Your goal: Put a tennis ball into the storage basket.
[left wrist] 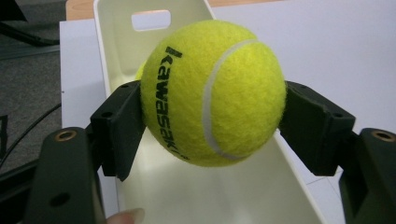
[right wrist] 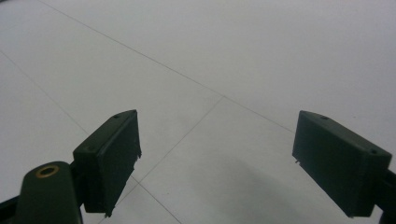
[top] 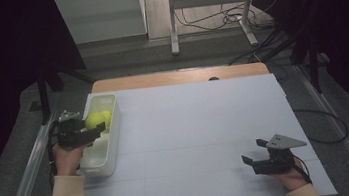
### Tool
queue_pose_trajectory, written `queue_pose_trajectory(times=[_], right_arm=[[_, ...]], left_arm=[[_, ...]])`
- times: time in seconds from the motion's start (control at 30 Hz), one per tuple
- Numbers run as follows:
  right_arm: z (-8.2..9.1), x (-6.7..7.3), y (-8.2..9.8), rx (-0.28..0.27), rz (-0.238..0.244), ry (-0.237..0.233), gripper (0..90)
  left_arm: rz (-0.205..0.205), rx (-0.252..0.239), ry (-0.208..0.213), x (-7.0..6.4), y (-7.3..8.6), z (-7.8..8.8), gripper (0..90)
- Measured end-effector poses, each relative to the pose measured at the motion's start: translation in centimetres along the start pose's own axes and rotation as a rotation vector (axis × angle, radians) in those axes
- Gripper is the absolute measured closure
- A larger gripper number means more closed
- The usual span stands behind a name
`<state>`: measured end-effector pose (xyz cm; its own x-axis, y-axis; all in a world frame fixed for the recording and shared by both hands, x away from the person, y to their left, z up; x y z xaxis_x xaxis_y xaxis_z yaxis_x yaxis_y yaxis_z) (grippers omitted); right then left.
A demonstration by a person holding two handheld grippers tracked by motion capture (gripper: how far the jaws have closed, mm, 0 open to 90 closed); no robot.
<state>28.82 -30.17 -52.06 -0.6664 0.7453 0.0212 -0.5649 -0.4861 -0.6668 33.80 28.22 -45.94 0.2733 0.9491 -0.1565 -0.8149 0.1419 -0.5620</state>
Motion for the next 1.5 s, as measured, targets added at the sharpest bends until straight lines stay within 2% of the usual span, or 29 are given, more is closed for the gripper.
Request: queue_pose_trajectory(times=[0.7, 0.87, 0.9, 0.97, 1.27, 1.5], right_arm=[[0.0, 0.0, 0.0, 0.000, 0.001, -0.001, 15.9], [0.0, 0.0, 0.0, -0.002, 0.002, -0.001, 15.9], [0.0, 0.0, 0.0, -0.001, 0.002, -0.001, 15.8], [0.0, 0.0, 0.0, -0.001, 0.002, -0.001, 15.9], [0.1, 0.0, 0.0, -0.002, 0.002, 0.001, 15.9], [0.1, 0.0, 0.0, -0.009, 0.002, -0.001, 15.9]], left_arm=[[-0.003, 0.044, 0.000, 0.0, -0.1, -0.1, 26.1], [0.016, 0.015, 0.015, -0.1, -0.3, 0.4, 14.0], [0.020, -0.009, 0.025, -0.3, -0.4, 0.7, 12.2], [0.022, -0.027, 0.036, -0.3, -0.4, 0.8, 10.5], [-0.011, -0.079, 0.102, -1.1, -0.6, 1.3, 8.9], [-0.032, -0.123, 0.127, -1.9, -0.4, 1.8, 8.5]])
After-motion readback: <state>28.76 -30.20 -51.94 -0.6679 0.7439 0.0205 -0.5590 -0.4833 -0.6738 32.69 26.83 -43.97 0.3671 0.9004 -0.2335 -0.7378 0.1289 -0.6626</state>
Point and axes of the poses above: each handheld gripper's, and its own axes: z roughly backward along the jaws, y roughly out of its underside, x roughly to its left, the point moved 1 cm from there along -z, roughly forward along the jaws, and after that the axes turned 15 degrees about x, right-handed, at the moved point
